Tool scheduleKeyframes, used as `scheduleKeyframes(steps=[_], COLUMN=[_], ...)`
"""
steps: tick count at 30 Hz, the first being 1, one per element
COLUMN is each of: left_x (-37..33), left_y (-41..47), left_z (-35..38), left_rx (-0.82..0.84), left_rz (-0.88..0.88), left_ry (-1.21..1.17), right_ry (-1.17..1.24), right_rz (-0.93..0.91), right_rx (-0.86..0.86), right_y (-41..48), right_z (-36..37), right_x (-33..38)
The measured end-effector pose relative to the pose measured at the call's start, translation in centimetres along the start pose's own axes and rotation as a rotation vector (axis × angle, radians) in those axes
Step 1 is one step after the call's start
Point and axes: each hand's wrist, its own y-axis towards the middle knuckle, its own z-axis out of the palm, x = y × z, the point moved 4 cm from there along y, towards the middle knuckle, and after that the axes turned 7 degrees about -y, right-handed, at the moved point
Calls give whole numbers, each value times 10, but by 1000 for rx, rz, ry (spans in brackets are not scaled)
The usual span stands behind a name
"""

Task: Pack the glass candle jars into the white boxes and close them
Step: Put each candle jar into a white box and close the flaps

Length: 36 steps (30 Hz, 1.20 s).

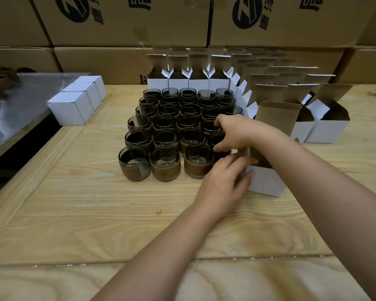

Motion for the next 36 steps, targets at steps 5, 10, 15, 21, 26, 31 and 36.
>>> scheduleKeyframes(steps=[5,10,15,21,26,31,36], left_x=[1,-3,-6,1,5,2,-12], left_y=[1,1,2,1,-1,2,-3], left_z=[0,-1,-4,-7,-5,-7,-17], left_rx=[32,29,-12,-90,-95,-122,-251], left_rz=[-14,5,46,-48,-110,-110,-30], left_ry=[-4,-11,-49,-1,67,52,24], right_ry=[51,112,162,264,348,590,928], right_rz=[2,-37,-134,-235,-254,-290,-407], right_rx=[-52,-150,-213,-198,-160,-188,-115], right_y=[-4,-17,-40,-66,-83,-103,-110], right_z=[-17,-41,-67,-85,-85,-76,-44], right_x=[-3,0,9,13,-10,-43,-64])
